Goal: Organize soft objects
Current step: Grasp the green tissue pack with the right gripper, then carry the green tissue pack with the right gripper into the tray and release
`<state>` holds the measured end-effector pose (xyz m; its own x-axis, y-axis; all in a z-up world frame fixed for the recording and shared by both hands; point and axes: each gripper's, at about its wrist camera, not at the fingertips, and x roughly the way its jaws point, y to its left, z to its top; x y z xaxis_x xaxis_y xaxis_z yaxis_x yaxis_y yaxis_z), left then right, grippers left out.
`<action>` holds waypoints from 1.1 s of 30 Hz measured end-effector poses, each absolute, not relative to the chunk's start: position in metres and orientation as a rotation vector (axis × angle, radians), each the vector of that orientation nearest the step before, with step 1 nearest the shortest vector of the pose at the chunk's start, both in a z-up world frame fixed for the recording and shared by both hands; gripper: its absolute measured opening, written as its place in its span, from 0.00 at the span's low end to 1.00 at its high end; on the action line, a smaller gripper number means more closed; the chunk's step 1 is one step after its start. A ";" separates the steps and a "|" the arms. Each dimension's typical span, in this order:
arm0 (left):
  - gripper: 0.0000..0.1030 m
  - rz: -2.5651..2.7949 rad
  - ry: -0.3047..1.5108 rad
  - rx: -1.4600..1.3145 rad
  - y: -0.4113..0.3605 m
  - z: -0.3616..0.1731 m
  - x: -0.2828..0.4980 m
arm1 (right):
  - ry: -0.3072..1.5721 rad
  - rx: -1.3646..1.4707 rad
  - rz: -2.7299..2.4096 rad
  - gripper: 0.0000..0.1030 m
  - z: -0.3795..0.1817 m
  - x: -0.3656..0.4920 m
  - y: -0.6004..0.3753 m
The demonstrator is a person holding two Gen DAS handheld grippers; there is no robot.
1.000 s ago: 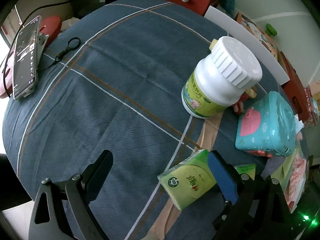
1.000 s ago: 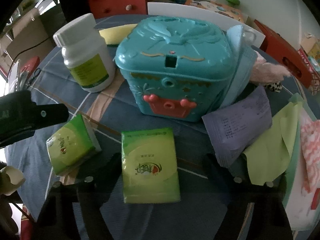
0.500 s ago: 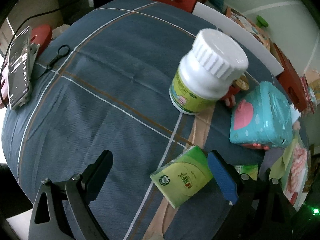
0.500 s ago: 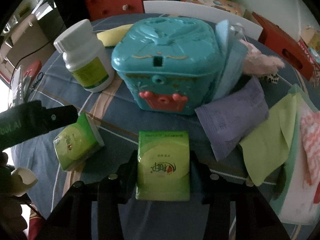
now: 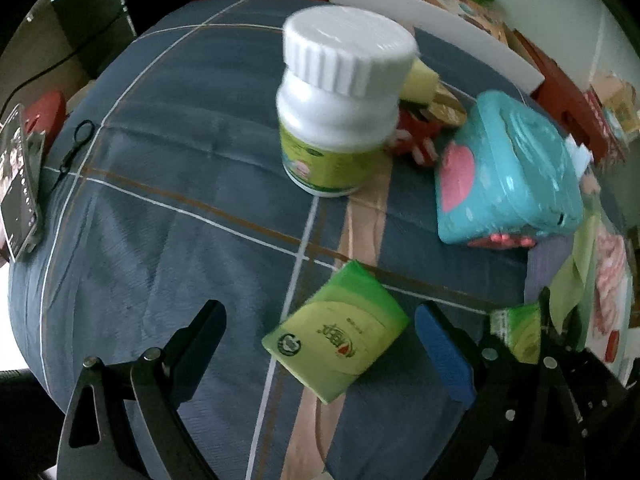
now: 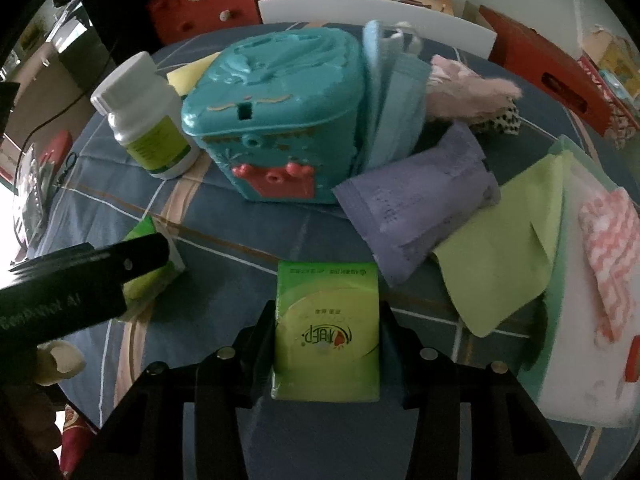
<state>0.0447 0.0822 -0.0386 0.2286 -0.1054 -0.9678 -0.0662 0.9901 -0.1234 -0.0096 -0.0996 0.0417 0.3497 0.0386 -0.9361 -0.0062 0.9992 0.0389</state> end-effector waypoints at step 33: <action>0.66 -0.051 1.378 0.022 0.003 -0.034 0.040 | 1.237 0.015 0.009 0.48 0.039 -0.012 -0.110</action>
